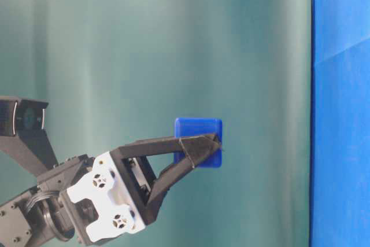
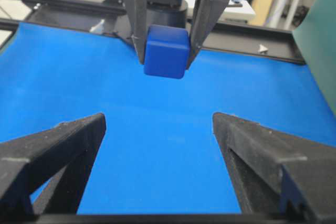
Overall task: Handover the blue block to the right arm after grasping it with the left arm, then place it in the designated position.
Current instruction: 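Lift the cube and rotate the left gripper to hold it up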
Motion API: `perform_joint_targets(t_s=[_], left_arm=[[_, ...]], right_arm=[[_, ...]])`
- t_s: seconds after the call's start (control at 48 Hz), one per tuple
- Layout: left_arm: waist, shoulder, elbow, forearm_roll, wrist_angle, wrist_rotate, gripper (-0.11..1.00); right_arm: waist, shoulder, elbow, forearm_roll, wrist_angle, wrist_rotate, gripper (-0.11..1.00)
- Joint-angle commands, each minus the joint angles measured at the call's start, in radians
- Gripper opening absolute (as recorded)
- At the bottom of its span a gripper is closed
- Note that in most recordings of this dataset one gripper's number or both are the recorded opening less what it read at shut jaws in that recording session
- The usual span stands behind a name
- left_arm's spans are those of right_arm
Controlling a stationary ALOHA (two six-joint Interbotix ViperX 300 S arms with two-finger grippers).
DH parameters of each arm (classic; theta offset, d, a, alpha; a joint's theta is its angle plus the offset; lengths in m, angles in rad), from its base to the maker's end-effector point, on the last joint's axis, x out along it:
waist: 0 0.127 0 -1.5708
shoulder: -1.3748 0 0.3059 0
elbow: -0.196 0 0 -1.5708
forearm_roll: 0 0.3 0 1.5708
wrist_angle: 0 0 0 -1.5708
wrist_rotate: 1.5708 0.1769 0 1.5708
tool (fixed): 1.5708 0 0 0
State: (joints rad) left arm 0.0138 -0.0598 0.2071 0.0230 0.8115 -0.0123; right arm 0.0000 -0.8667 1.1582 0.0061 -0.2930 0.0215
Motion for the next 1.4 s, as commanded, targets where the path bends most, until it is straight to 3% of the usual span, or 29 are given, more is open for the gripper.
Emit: perform_joint_targets(t_s=[0.0,0.396,1.042,1.208,1.375], left_arm=[[-0.002,-0.037,-0.008,0.003,-0.014,0.0,0.49],[-0.002,-0.052,0.018,0.003,-0.078,0.003,0.49],[-0.002,-0.244,0.436,0.003,-0.92,0.003,0.49],[0.0,-0.252,0.48,-0.002,-1.022,0.002,0.49],[-0.002,-0.252,0.483,-0.003,-1.025,0.0,0.49]], right_arm=[[0.0,0.003,-0.028,0.0,-0.009,-0.002,0.98],[0.0,0.005,-0.035,0.0,-0.008,-0.002,0.98],[0.0,0.005,-0.038,-0.002,-0.009,-0.003,0.98],[0.0,0.005,-0.038,-0.002,-0.009,-0.003,0.98],[0.0,0.005,-0.04,-0.002,-0.009,-0.003,0.98]])
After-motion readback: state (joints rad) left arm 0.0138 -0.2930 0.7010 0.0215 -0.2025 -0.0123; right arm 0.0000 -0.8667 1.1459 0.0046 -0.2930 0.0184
